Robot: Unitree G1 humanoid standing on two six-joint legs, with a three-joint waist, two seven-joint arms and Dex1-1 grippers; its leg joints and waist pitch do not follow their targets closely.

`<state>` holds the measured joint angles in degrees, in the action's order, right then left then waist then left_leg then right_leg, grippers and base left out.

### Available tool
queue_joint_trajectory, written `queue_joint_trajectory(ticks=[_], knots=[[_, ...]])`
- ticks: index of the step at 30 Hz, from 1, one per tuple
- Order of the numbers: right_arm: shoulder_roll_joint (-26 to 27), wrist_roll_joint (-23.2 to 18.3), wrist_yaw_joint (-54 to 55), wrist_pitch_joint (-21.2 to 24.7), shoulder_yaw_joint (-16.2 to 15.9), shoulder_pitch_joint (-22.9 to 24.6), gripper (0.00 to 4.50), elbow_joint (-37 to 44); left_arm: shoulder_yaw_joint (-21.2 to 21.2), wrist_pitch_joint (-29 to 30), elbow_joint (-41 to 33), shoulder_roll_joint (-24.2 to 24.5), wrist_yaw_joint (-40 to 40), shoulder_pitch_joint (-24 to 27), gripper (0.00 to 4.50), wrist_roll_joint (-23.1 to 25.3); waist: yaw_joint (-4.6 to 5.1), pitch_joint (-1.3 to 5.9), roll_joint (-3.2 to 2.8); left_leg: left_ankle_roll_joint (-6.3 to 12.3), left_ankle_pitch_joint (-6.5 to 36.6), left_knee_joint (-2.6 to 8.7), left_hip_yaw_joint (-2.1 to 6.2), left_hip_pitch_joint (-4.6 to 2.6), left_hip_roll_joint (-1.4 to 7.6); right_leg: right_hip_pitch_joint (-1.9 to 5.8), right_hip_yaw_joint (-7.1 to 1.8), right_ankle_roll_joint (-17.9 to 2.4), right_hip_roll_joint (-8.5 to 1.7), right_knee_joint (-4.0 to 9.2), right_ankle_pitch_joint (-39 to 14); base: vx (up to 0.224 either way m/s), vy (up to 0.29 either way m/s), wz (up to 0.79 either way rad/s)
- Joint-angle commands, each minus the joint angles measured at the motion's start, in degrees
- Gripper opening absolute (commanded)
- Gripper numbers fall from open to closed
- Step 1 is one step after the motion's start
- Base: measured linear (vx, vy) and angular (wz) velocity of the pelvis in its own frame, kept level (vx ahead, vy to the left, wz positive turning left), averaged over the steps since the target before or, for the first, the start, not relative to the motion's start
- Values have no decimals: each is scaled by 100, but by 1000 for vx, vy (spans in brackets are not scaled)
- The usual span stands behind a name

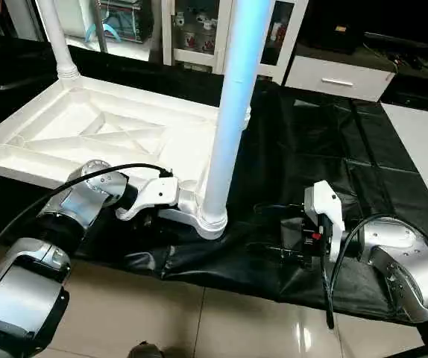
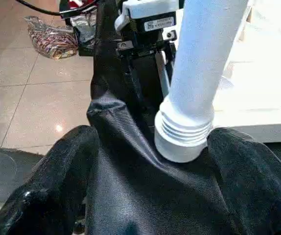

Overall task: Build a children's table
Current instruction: Rotate leg to tighten

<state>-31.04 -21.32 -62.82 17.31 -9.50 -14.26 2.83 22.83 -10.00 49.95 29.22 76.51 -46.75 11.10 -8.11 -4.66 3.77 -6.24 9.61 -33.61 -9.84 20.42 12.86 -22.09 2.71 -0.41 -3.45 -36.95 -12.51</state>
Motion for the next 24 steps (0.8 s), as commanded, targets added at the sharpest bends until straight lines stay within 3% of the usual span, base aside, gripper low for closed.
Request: queue_joint_trajectory(ticks=[1, 24], knots=[[-81, 88, -70, -61, 7, -106, 396, -68, 19, -54, -123, -4, 40, -37, 250, 9, 8, 465, -22, 102, 894, 363, -8, -51, 69, 265, -253, -1289, -448, 394, -131, 0, 0, 0], [-10, 190, -81, -193, -48, -86, 396, -159, 19, 124, -108, 145, -357, -88, 61, 297, 15, 475, -24, 98, 869, 357, -3, -49, 67, 269, -252, -1274, -442, 385, -120, 0, 0, 0]])
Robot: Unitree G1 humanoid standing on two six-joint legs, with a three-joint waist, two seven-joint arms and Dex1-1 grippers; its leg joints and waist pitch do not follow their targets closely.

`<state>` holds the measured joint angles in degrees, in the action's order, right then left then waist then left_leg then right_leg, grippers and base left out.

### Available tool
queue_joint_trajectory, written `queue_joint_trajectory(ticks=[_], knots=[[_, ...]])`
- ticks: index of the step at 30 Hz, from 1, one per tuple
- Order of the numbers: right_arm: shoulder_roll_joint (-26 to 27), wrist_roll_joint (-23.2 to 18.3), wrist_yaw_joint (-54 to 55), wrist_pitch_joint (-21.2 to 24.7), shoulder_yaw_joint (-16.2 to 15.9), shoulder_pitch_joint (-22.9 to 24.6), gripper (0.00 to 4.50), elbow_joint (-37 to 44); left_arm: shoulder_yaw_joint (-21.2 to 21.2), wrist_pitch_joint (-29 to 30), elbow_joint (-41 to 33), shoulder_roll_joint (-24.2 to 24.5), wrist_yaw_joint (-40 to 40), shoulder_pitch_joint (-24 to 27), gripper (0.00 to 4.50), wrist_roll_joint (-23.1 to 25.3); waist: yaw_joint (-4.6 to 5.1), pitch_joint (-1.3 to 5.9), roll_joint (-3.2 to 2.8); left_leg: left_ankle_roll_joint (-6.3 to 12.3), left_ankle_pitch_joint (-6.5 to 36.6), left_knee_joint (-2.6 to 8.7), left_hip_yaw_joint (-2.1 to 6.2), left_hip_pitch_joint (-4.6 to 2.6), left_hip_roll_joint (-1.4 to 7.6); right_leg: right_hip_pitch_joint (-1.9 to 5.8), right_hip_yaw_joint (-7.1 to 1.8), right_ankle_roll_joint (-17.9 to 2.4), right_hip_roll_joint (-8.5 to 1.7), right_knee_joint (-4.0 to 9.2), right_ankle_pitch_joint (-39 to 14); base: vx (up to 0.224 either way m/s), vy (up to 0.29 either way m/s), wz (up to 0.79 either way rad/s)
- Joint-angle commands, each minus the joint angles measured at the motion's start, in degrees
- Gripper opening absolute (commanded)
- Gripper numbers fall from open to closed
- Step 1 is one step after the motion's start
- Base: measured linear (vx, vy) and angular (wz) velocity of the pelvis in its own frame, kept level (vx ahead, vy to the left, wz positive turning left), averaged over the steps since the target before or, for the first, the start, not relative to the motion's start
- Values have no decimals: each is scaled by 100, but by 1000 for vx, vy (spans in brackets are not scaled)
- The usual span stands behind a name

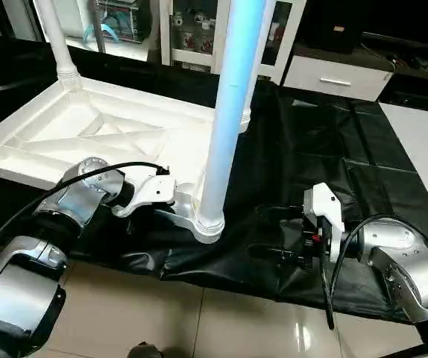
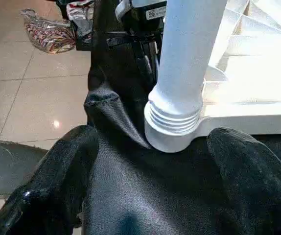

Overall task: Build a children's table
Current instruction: Rotate leg to tighten

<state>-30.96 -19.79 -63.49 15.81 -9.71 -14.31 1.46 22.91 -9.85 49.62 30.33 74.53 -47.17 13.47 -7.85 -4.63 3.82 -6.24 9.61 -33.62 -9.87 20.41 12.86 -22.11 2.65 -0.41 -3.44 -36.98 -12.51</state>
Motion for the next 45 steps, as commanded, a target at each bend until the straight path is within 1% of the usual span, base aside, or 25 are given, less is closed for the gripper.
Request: queue_joint_trajectory(ticks=[1, 5, 7, 8, 9, 10, 11, 12, 13, 14, 15, 16, 17, 19, 20, 21, 24, 26, 30, 31, 36, 39, 40, 42, 45], knots=[[-12, 38, -12, -44, -26, -82, 396, -25, 4, 115, -75, 28, -173, -42, 61, 56, -8, 474, -30, 103, 857, 356, -2, -47, 65, 273, -247, -1288, -444, 386, -77, 0, 0, 0], [91, 68, 121, -87, 4, -120, 396, -79, -135, 369, -196, -107, -451, 99, 50, -39, 16, 477, -34, 126, 811, 348, -6, -41, 64, 273, -246, -1365, -441, 366, 89, 0, 0, 0], [225, 135, 398, -69, 58, -194, 396, -170, -301, 741, -300, -316, -868, 254, 38, -117, 39, 468, -18, 125, 831, 353, -7, -37, 63, 274, -241, -1385, -440, 371, 13, 0, 0, 0], [234, 142, 417, -66, 60, -200, 396, -178, -313, 763, -304, -331, -894, 262, 35, -124, 53, 467, -22, 117, 836, 351, -12, -39, 62, 270, -242, -1399, -442, 367, 0, 0, 0, 0], [319, 200, 622, 0, 91, -261, 396, -271, -458, 981, -359, -516, -1169, 357, 33, -234, 76, 458, 9, 130, 837, 349, -18, -37, 55, 269, -244, -1389, -437, 386, -74, 0, 0, 0], [340, 213, 676, 29, 102, -278, 396, -299, -507, 1032, -381, -573, -1237, 385, 30, -277, 89, 452, 4, 132, 838, 347, -15, -38, 50, 267, -245, -1360, -434, 406, -204, 0, 0, 0], [365, 247, 739, 4, 115, -298, 396, -335, -561, 1062, -430, -644, -1295, 426, 27, -341, 100, 453, 46, 153, 827, 343, -21, -30, 47, 278, -249, -1341, -431, 410, -221, 0, 0, 0], [390, 244, 762, 5, 126, -317, 396, -365, -603, 916, -497, -727, -1320, 505, 25, -432, 107, 442, 67, 169, 801, 344, -18, -14, 40, 284, -248, -1311, -431, 411, -263, 0, 0, 0], [410, 257, 794, -6, 135, -333, 396, -387, -622, 856, -527, -764, -1327, 541, 24, -473, 111, 450, 45, 188, 767, 343, -15, -4, 33, 292, -251, -1260, -438, 419, -315, 0, 0, 0], [495, 281, 922, -25, 187, -405, 396, -477, -659, 661, -607, -869, -1400, 653, 22, -555, 132, 449, 76, 220, 728, 339, -17, 0, 39, 284, -251, -1257, -442, 415, -319, 0, 0, 0], [509, 283, 944, -25, 199, -417, 396, -492, -661, 637, -625, -884, -1417, 672, 19, -560, 132, 449, 76, 220, 728, 339, -17, 0, 39, 284, -251, -1257, -442, 415, -319, 0, 0, 0], [535, 266, 970, -4, 225, -460, 396, -534, -628, 500, -672, -893, -1358, 726, 15, -576, 155, 450, 82, 254, 735, 333, -29, -30, 42, 250, -252, -1241, -417, 422, -281, 0, 0, 0], [548, 272, 1006, -20, 239, -514, 396, -604, -624, 517, -760, -916, -1306, 792, 12, -605, 166, 431, 116, 292, 725, 343, -31, -19, 45, 244, -252, -1221, -411, 423, -279, 0, 0, 0], [570, 298, 1069, -63, 254, -567, 396, -685, -604, 478, -807, -919, -1275, 843, 6, -595, 170, 433, 94, 291, 770, 347, -28, -38, 56, 226, -248, -1198, -419, 428, -383, 0, 0, 0], [599, 320, 1165, -88, 293, -637, 396, -781, -583, 505, -949, -919, -1237, 928, 2, -552, 181, 416, 130, 270, 821, 351, -35, -36, 59, 221, -253, -1160, -420, 448, -496, 0, 0, 0], [599, 320, 1165, -88, 293, -637, 396, -781, -583, 505, -949, -919, -1237, 928, 2, -552, 181, 416, 130, 270, 821, 351, -35, -36, 59, 221, -253, -1160, -420, 448, -496, 0, 0, 0], [682, 168, 1198, 30, 441, -869, 429, -1070, -552, 494, -1054, -888, -1137, 1029, 0, -553, 208, 410, 136, 248, 896, 357, -33, -38, 51, 210, -254, -1079, -425, 470, -790, 0, 0, 0], [640, 241, 1063, -8, 355, -1015, 443, -1271, -423, 442, -1090, -802, -1083, 1079, 0, -441, 232, 406, 151, 259, 838, 355, -39, -37, 49, 205, -256, -1052, -406, 467, -719, 0, 0, 0], [552, 310, 874, -51, 232, -1111, 443, -1380, -271, 495, -1115, -700, -1094, 1090, 0, -231, 251, 408, 150, 305, 719, 352, -37, -27, 50, 214, -251, -1079, -402, 447, -508, 0, 0, 0], [531, 304, 743, -43, 194, -1159, 443, -1441, -238, 668, -1149, -682, -1082, 1080, 0, -169, 253, 406, 144, 300, 752, 354, -36, -28, 57, 213, -250, -1106, -408, 442, -510, 0, 0, 0], [573, 380, 664, -135, 130, -1299, 443, -1719, -163, 859, -1136, -653, -1041, 1047, 0, -81, 273, 395, 148, 216, 960, 366, -32, -43, 59, 195, -247, -1115, -410, 482, -785, 0, 0, 0], [612, 528, 574, -307, 37, -1444, 443, -2042, -102, 983, -1154, -626, -785, 1057, 0, -173, 278, 397, 150, 150, 1013, 369, -31, -44, 56, 191, -251, -1131, -405, 484, -819, 0, 0, 0], [631, 585, 550, -374, -1, -1508, 443, -2161, -59, 977, -1210, -592, -608, 1078, 0, -218, 278, 417, 144, 155, 965, 364, -29, -46, 58, 196, -251, -1168, -411, 464, -674, 0, 0, 0], [670, 685, 558, -479, -56, -1609, 443, -2342, -30, 966, -1277, -570, -457, 1103, 0, -274, 283, 420, 163, 174, 879, 364, -29, -35, 53, 206, -250, -1196, -398, 447, -526, 0, 0, 0], [731, 783, 558, -583, -128, -1729, 443, -2546, 6, 870, -1367, -562, -288, 1138, 0, -350, 285, 425, 162, 189, 805, 359, -40, -40, 55, 205, -246, -1284, -396, 424, -318, 0, 0, 0]])
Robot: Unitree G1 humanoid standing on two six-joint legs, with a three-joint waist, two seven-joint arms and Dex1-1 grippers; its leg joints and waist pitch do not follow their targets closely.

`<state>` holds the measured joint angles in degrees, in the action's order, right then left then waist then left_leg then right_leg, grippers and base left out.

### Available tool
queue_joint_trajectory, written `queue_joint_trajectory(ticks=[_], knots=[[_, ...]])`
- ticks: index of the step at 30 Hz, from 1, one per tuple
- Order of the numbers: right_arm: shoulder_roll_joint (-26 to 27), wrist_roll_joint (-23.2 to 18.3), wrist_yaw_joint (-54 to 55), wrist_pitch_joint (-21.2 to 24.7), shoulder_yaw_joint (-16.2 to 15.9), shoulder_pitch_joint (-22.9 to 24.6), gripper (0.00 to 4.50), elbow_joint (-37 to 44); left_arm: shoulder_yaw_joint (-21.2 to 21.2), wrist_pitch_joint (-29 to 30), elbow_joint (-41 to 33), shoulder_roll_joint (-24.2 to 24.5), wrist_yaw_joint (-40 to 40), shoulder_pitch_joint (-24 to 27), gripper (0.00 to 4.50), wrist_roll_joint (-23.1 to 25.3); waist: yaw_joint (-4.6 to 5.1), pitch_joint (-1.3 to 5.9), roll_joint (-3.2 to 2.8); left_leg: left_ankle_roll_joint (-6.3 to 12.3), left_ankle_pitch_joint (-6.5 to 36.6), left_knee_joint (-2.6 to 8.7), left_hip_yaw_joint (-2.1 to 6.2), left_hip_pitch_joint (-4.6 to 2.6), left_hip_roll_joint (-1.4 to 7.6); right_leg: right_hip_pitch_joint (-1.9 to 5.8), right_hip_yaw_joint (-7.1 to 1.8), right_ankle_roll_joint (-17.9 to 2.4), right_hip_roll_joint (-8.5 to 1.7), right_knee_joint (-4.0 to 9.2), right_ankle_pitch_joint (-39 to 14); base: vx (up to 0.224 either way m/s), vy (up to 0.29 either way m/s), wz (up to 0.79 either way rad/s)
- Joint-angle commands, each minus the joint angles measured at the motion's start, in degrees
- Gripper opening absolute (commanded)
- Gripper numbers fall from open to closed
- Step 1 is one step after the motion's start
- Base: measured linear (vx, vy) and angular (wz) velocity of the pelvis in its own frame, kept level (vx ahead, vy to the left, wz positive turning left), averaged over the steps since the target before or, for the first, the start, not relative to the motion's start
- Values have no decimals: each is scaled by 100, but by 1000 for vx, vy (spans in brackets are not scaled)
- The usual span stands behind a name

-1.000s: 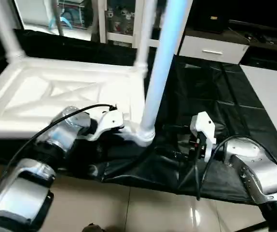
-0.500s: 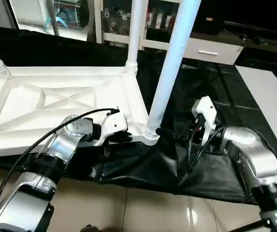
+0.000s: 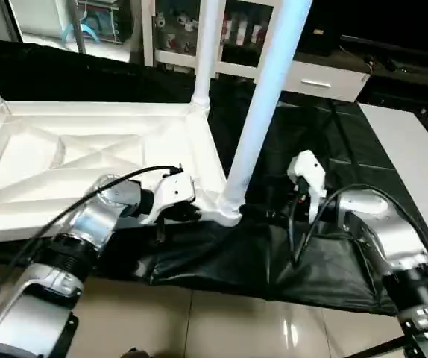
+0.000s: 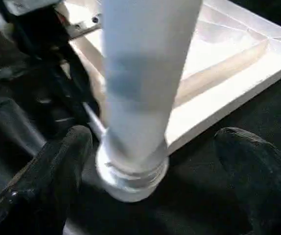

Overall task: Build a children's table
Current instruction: Rotate leg to tighten

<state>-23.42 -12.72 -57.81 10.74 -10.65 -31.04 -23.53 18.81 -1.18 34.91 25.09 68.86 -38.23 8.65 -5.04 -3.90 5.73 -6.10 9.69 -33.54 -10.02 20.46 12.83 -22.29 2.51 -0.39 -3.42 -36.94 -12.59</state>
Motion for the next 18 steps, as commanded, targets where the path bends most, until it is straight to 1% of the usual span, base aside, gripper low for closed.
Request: queue_joint_trajectory(ticks=[1, 3, 4, 5, 6, 7, 8, 9, 11, 13, 16, 17, 18], knots=[[-7, 164, -8, -200, -94, -107, 443, -172, 427, 18, 39, -46, 302, 267, 0, 114, 5, 346, -16, 198, 796, 353, -27, -49, 64, 227, -237, -1285, -397, 421, -269, 0, 0, 0], [12, 274, -77, -366, -204, -154, 443, -335, 468, -25, -61, -62, 369, 301, 0, 92, 0, 348, -29, 194, 839, 349, -28, -55, 71, 217, -235, -1306, -408, 419, -305, 0, 0, 0], [35, 267, -175, -412, -237, -156, 443, -372, 468, -46, -96, -83, 362, 313, 0, 80, -13, 335, -15, 183, 921, 358, -31, -60, 70, 216, -238, -1283, -405, 438, -439, 0, 0, 0], [52, 233, -275, -413, -252, -148, 443, -374, 468, -68, -113, -95, 362, 318, 0, 71, -13, 335, -15, 183, 921, 358, -31, -60, 70, 216, -238, -1283, -405, 438, -439, 0, 0, 0], [69, 215, -347, -425, -252, -149, 443, -393, 466, -71, -128, -99, 363, 321, 0, 63, -11, 329, -21, 175, 1013, 366, -24, -58, 77, 211, -235, -1261, -408, 450, -548, 0, 0, 0], [43, 274, -524, -544, -349, -107, 443, -383, 518, -200, -95, -77, 355, 288, 0, 137, -13, 319, -13, 177, 1096, 370, -22, -59, 78, 204, -235, -1231, -409, 468, -677, 0, 0, 0], [43, 274, -524, -544, -349, -107, 443, -383, 518, -200, -95, -77, 355, 288, 0, 137, -13, 321, -3, 177, 1114, 368, -23, -58, 77, 205, -238, -1209, -409, 473, -714, 0, 0, 0], [33, 307, -576, -580, -384, -95, 443, -392, 528, -229, -88, -70, 368, 282, 0, 152, -16, 317, -16, 165, 1141, 377, -15, -58, 81, 202, -239, -1180, -416, 478, -783, 0, 0, 0], [23, 374, -622, -681, -444, -98, 443, -465, 521, -240, -111, -58, 417, 286, 0, 139, -15, 321, -18, 144, 1103, 379, -14, -63, 83, 196, -240, -1184, -410, 467, -716, 0, 0, 0], [44, 482, -617, -875, -500, -148, 443, -660, 524, -285, -178, -32, 497, 293, 0, 130, -11, 321, -20, 130, 1090, 380, -17, -59, 79, 191, -238, -1198, -405, 464, -669, 0, 0, 0], [73, 505, -613, -915, -491, -182, 443, -745, 546, -316, -210, -17, 544, 294, 0, 132, -11, 329, -15, 144, 1030, 378, -19, -51, 74, 206, -239, -1247, -400, 450, -519, 0, 0, 0], [96, 565, -567, -974, -503, -223, 443, -842, 577, -416, -244, -8, 603, 292, 0, 121, -11, 325, -26, 153, 1020, 380, -16, -51, 76, 205, -238, -1254, -401, 444, -470, 0, 0, 0], [103, 577, -555, -981, -506, -234, 443, -869, 589, -450, -259, -6, 635, 292, 0, 112, -9, 323, -24, 156, 1028, 380, -19, -53, 76, 202, -238, -1258, -400, 449, -473, 0, 0, 0]])
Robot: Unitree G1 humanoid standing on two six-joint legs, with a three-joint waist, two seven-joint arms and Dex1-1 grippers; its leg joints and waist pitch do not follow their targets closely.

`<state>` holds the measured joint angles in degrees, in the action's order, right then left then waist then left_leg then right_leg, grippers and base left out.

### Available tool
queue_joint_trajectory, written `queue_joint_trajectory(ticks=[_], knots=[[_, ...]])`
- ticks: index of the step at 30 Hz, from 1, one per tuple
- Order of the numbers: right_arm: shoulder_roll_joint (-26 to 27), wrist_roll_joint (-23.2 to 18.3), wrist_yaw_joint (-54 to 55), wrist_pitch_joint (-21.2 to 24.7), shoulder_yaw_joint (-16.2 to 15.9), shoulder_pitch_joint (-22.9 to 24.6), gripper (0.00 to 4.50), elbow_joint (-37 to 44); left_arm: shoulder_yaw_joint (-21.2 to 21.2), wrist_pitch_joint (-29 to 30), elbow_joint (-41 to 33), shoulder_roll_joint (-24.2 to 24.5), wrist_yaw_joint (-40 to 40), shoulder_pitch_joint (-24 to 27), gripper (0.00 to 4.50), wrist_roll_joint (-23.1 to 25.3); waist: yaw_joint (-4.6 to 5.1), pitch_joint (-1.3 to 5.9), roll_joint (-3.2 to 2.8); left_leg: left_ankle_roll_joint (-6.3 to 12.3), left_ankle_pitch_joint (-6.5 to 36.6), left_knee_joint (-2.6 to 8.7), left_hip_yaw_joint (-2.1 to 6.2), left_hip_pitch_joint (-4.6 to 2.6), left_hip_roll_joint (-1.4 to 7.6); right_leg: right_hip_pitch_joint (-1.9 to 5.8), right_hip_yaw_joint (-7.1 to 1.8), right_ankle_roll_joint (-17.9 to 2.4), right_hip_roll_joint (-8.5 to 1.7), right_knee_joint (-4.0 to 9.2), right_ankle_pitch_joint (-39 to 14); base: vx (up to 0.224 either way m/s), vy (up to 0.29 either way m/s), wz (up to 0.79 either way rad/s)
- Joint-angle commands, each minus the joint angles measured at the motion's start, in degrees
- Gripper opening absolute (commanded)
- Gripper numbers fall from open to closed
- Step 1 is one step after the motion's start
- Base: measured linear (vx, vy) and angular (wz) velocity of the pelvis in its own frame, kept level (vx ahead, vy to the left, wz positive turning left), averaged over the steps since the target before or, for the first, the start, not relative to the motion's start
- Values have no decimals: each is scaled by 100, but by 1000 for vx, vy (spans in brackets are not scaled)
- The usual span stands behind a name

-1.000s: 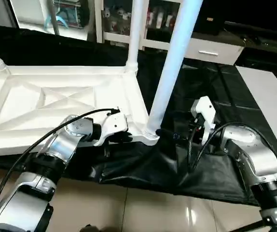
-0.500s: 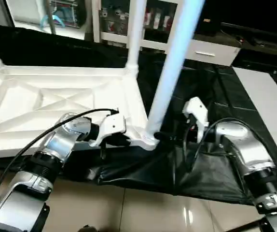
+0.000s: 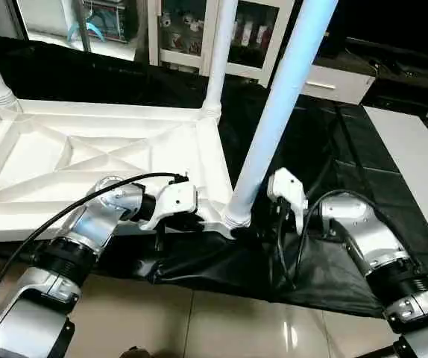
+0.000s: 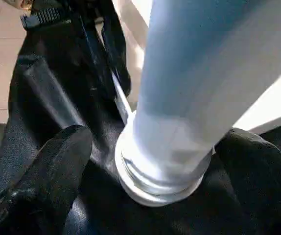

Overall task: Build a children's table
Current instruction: Rotate leg to tighten

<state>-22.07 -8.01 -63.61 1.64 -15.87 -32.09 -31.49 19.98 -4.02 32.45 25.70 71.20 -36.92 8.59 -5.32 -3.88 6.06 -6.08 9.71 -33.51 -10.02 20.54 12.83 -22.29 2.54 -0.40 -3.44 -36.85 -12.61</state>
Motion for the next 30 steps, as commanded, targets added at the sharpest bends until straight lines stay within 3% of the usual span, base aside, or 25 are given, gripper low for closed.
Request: queue_joint_trajectory(ticks=[1, 4, 9, 20, 30], knots=[[-21, 153, 40, -111, -12, -145, 443, -126, 489, -167, -81, -77, 459, 174, 0, 81, 23, 322, -57, 156, 1018, 383, -17, -65, 76, 203, -238, -1268, -396, 440, -464, 0, 0, 0], [12, 146, 44, -117, 1, -156, 443, -155, 510, -176, -98, -88, 501, 175, 0, 60, 20, 315, -64, 153, 1072, 388, -23, -76, 83, 190, -241, -1293, -399, 443, -482, 0, 0, 0], [111, 88, -21, -195, 64, -225, 402, -273, 565, -221, -99, -83, 544, 144, 0, 109, 18, 307, -84, 97, 1248, 402, -14, -80, 89, 184, -245, -1254, -406, 461, -665, 0, 0, 0], [55, 122, -445, -312, -40, -185, 283, -321, 600, -307, 23, -51, 568, 109, 0, 175, 19, 301, -59, 125, 1246, 411, -13, -68, 93, 187, -247, -1234, -407, 473, -718, 0, 0, 0], [77, 226, -376, -341, -44, -43, 263, -386, 598, -351, 85, -32, 544, 114, 0, 191, 16, 301, -70, 135, 1190, 423, -19, -77, 95, 182, -246, -1247, -404, 475, -621, 0, 0, 0]])
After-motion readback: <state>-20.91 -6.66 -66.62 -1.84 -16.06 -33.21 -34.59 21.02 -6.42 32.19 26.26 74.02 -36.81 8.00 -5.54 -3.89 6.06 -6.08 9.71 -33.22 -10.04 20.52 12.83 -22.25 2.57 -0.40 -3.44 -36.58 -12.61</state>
